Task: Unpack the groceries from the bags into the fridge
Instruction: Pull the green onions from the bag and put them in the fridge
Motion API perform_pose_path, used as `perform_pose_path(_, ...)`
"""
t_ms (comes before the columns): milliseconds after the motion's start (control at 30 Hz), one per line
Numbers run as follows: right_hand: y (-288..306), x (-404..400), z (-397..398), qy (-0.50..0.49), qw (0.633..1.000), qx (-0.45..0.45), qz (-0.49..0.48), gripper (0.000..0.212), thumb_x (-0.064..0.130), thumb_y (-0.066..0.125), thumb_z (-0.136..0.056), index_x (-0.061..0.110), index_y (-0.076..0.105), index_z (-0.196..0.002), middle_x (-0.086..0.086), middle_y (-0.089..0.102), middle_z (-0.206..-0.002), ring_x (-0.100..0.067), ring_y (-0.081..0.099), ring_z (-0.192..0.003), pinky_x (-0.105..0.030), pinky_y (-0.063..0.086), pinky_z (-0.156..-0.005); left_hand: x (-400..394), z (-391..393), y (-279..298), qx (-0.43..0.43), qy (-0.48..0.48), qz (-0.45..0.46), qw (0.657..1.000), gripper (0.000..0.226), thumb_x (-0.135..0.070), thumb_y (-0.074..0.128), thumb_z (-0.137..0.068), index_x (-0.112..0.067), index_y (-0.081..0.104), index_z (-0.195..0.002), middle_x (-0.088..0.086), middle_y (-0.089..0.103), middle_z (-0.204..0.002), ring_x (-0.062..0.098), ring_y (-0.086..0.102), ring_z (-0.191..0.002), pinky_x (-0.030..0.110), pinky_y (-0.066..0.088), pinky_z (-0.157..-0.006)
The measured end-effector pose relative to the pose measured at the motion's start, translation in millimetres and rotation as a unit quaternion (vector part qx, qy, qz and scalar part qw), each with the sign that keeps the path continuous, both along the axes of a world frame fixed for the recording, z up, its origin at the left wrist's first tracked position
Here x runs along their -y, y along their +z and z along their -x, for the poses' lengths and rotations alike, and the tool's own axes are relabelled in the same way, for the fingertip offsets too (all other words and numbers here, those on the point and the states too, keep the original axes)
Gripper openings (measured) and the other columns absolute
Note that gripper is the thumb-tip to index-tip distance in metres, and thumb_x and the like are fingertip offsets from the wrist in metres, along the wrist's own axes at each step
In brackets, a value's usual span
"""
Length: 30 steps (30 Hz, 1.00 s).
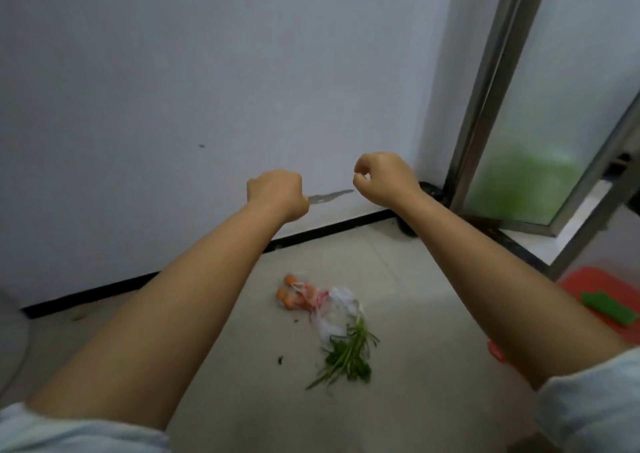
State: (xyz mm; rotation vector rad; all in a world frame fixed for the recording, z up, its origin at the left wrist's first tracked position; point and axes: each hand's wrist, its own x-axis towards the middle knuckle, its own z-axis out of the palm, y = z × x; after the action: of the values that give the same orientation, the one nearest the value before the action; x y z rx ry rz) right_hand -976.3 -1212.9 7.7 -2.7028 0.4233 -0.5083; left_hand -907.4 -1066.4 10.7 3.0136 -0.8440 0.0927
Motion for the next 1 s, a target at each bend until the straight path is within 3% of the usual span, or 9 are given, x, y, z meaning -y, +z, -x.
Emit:
perform_pose_path(200, -101, 44, -130, 0.004, 0.991, -0.109, -0.083, 0.027, 0.009, 0.046, -0.088, 0.0, 0.065, -0.103, -0.019, 0.067, -0.106, -0.034, 0.06, -0.1, -0.034, 0.047, -0.078, 37, -130, -101, -0.097, -0.004, -0.065, 0.993, 0.029, -0.018, 0.044, -0.092, -0.009, 0.06, -0.115, 0.013, 0.06, -0.121, 0.031, 0.057, -0.111, 0.034, 0.046, -0.086)
perform_pose_path(500, -241, 91, -261, -0.055, 0.946, -0.27, -0.168, 0.028, 0.011, 0.046, -0.089, 0.0, 0.064, -0.108, -0.019, 0.065, -0.112, -0.033, 0.058, -0.104, -0.032, 0.047, -0.083, 82, -274, -240, -0.221, -0.04, -0.134, 0.965, 0.033, -0.024, 0.042, -0.094, -0.011, 0.058, -0.121, 0.013, 0.056, -0.128, 0.03, 0.054, -0.118, 0.037, 0.045, -0.094)
perform_pose_path(767, -406, 111, -307, -0.222, 0.88, -0.336, -0.253, 0.027, 0.009, 0.048, -0.089, -0.006, 0.064, -0.103, -0.025, 0.066, -0.107, -0.035, 0.061, -0.1, -0.035, 0.048, -0.082, 106, -378, -378, -0.253, -0.156, -0.203, 0.933, 0.037, -0.021, 0.038, -0.097, -0.012, 0.047, -0.132, 0.011, 0.047, -0.137, 0.028, 0.049, -0.126, 0.041, 0.039, -0.104)
perform_pose_path(867, -487, 113, -305, -0.286, 0.841, -0.357, -0.29, 0.027, 0.011, 0.046, -0.09, -0.007, 0.064, -0.102, -0.027, 0.066, -0.104, -0.036, 0.061, -0.096, -0.033, 0.046, -0.075, 117, -402, -458, -0.27, -0.172, -0.217, 0.922, 0.038, -0.016, 0.04, -0.095, -0.008, 0.046, -0.132, 0.015, 0.046, -0.135, 0.031, 0.047, -0.125, 0.041, 0.041, -0.102)
perform_pose_path(1000, -608, 117, -306, -0.352, 0.801, -0.347, -0.339, 0.024, 0.01, 0.045, -0.091, -0.008, 0.061, -0.091, -0.025, 0.061, -0.093, -0.03, 0.055, -0.083, -0.029, 0.039, -0.07, 142, -420, -585, -0.27, -0.215, -0.236, 0.908, 0.031, -0.016, 0.042, -0.094, -0.008, 0.056, -0.121, 0.012, 0.059, -0.124, 0.029, 0.054, -0.118, 0.039, 0.047, -0.093)
